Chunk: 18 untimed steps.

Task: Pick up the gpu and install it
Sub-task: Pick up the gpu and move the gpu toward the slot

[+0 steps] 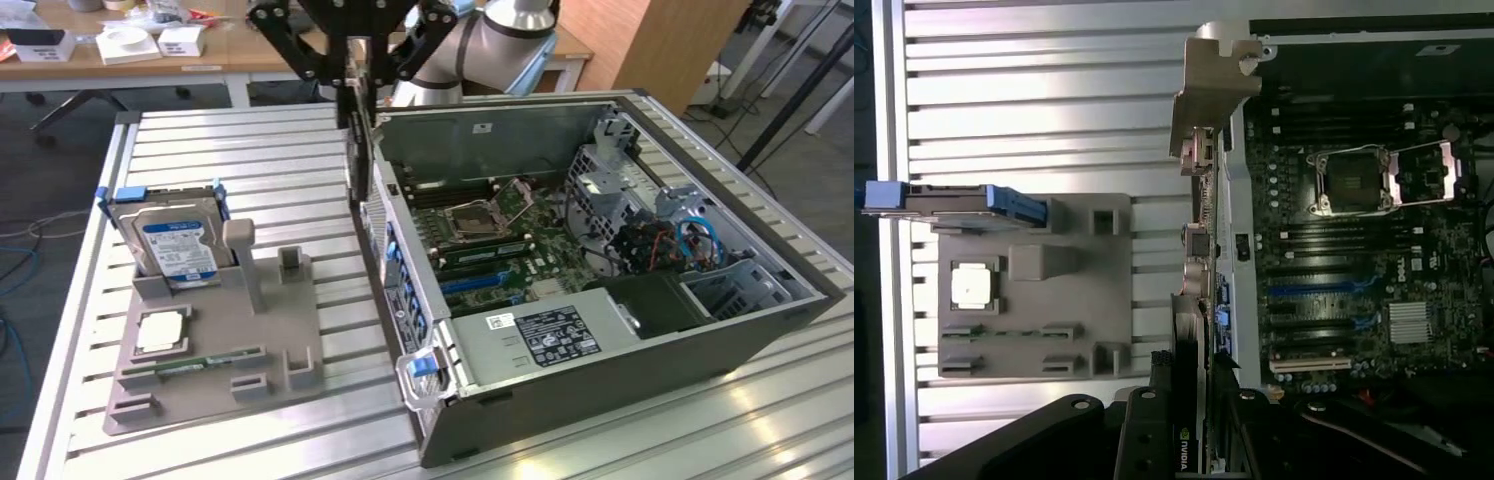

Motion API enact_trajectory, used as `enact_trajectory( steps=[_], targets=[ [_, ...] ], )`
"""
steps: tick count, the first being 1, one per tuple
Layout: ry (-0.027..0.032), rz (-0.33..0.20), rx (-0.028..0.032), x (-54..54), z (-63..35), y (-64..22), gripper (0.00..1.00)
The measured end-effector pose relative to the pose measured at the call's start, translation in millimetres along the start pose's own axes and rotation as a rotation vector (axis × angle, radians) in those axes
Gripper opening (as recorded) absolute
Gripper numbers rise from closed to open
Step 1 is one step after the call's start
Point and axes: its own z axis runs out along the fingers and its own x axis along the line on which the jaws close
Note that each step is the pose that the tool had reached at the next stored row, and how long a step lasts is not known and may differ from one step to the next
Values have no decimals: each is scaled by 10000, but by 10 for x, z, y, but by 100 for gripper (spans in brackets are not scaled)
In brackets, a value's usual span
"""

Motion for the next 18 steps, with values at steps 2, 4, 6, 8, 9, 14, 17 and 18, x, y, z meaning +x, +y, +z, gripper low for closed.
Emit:
enact_trajectory(
  steps=[2, 4, 6, 8, 9, 14, 17, 18],
  targets=[
    [8, 2, -18, -89, 2, 6, 26],
    [19, 3, -34, -182, 3, 13, 26],
    [29, 4, -49, -271, 5, 19, 26],
    [40, 6, -61, -364, 6, 25, 26],
    [45, 5, -67, -409, 7, 28, 26],
    [76, 9, -91, -635, 10, 44, 26],
    [96, 10, -104, -771, 12, 53, 26],
    [102, 11, -108, -815, 13, 56, 26]
  ],
)
